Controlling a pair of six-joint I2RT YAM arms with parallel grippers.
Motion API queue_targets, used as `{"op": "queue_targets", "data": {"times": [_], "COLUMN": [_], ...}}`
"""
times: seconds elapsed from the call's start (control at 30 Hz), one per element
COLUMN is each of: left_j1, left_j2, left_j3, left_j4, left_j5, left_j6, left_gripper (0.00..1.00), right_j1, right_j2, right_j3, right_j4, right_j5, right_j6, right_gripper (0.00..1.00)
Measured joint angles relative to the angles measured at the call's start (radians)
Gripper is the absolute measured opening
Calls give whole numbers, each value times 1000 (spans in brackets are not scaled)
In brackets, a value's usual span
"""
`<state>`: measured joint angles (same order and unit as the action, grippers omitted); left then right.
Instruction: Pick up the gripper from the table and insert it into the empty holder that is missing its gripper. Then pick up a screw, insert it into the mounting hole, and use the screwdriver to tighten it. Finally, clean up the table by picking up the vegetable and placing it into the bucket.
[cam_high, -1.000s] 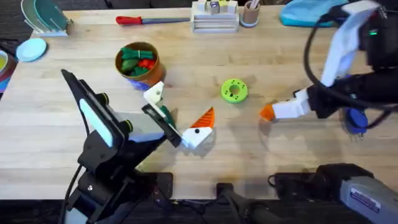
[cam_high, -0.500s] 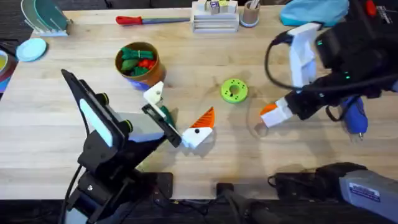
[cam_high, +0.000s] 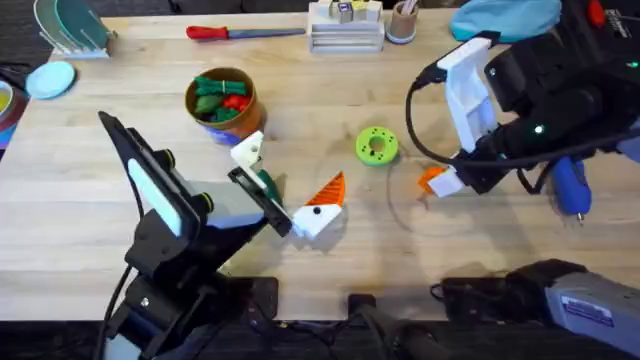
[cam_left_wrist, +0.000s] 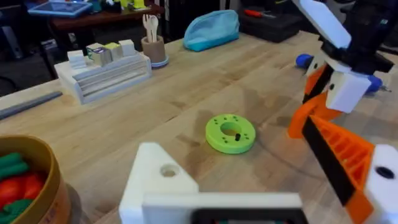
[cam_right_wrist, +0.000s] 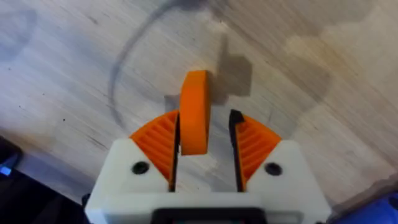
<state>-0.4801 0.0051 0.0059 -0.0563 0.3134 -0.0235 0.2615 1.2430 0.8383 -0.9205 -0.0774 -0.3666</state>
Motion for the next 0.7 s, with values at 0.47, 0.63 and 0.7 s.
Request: {"op": "queue_targets", "data": {"times": [0.47,0.63,0.7], "left_j1": [0,0,0], "left_j2": [0,0,0], "left_j3": [0,0,0], "left_j4": [0,0,0], "left_j5": [0,0,0], "left_j6": [0,0,0], "left_gripper": [992,992,992], "right_j1": [0,0,0], "right_j2": [0,-40,-73], "right_j3": [0,8,29], "right_j4": [23,7,-9], "right_j5": [-36,-36,-38], "right_j6": [-1,19,34], "right_gripper": [16,14,13]}}
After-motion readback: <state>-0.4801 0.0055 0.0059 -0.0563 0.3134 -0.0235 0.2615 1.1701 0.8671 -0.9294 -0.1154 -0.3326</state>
